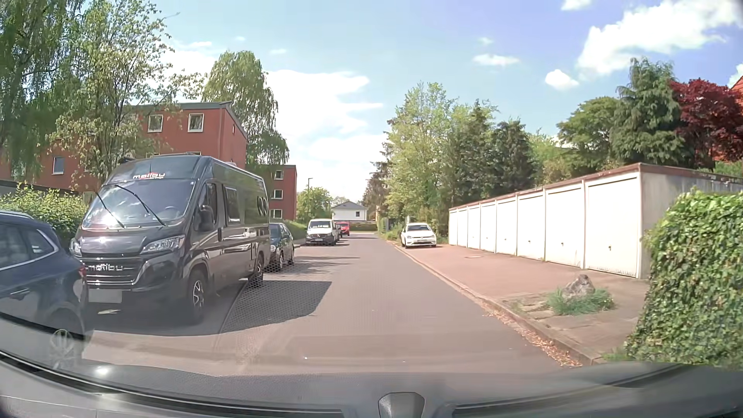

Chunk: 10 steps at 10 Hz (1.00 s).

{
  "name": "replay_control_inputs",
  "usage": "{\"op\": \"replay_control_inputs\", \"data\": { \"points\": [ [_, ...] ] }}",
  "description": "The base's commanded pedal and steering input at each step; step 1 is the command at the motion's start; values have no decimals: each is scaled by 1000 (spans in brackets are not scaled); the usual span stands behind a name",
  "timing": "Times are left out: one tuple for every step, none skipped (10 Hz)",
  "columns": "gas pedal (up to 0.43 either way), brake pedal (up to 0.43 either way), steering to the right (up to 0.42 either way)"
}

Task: Follow the waypoints while adhering to traffic rules and regulations

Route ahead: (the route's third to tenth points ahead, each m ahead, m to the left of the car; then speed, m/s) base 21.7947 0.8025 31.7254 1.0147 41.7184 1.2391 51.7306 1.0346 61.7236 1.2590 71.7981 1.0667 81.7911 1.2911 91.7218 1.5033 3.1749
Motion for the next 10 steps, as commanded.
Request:
{"op": "replay_control_inputs", "data": {
  "points": [
    [110, 0, -11],
    [110, 0, -11],
    [98, 0, -11],
    [98, 0, -11],
    [98, 0, -11],
    [98, 0, -10],
    [98, 0, -7],
    [98, 0, -4],
    [98, 0, -1],
    [98, 0, -1]
  ]
}}
